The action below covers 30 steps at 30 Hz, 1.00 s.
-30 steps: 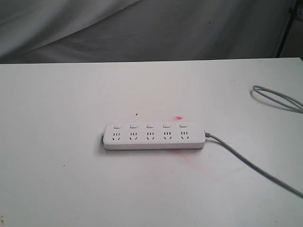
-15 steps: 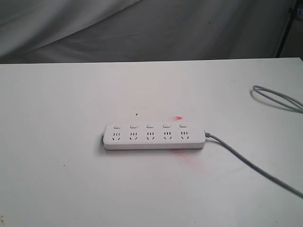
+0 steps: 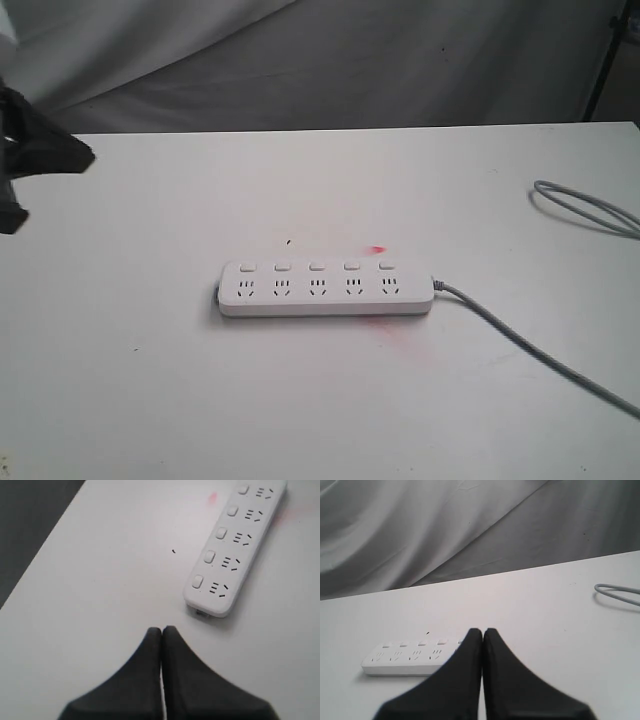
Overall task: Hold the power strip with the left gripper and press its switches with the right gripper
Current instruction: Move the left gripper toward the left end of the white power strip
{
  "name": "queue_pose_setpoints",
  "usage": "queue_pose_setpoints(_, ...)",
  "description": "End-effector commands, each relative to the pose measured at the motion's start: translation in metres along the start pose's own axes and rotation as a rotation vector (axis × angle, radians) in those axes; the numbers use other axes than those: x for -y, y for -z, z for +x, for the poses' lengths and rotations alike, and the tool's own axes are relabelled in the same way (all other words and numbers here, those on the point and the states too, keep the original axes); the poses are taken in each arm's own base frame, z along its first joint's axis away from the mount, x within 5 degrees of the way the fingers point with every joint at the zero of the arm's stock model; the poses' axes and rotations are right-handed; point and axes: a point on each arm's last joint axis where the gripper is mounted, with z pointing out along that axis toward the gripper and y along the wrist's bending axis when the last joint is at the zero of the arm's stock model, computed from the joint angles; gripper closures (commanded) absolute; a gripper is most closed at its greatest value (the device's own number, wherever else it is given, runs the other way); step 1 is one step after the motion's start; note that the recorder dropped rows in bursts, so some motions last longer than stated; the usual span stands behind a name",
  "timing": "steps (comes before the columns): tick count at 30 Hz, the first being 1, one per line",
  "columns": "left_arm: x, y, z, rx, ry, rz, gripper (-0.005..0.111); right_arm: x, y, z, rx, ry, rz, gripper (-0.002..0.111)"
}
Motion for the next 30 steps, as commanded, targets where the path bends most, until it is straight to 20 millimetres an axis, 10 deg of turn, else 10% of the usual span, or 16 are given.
queue_pose_setpoints(1, -0.004, -0.056, -0.003, -0.031, -0.120, 0.026, 0.107, 0.001, 0.000, 0.001, 0.002, -0.008, 0.007, 0.108)
queue_pose_setpoints(11, -0.010, -0.146, 0.021, -0.001, -0.277, 0.259, 0.107, 0.001, 0.000, 0.001, 0.002, -0.008, 0.007, 0.108)
queue_pose_setpoints(19, -0.009, -0.151, 0.024, -0.004, -0.277, 0.276, 0.094, 0.001, 0.000, 0.001, 0.002, -0.011, 0.007, 0.108)
queue_pose_setpoints(30, -0.004, -0.150, 0.022, 0.024, -0.255, 0.330, 0.047, 0.001, 0.000, 0.001, 0.002, -0.011, 0.007, 0.108)
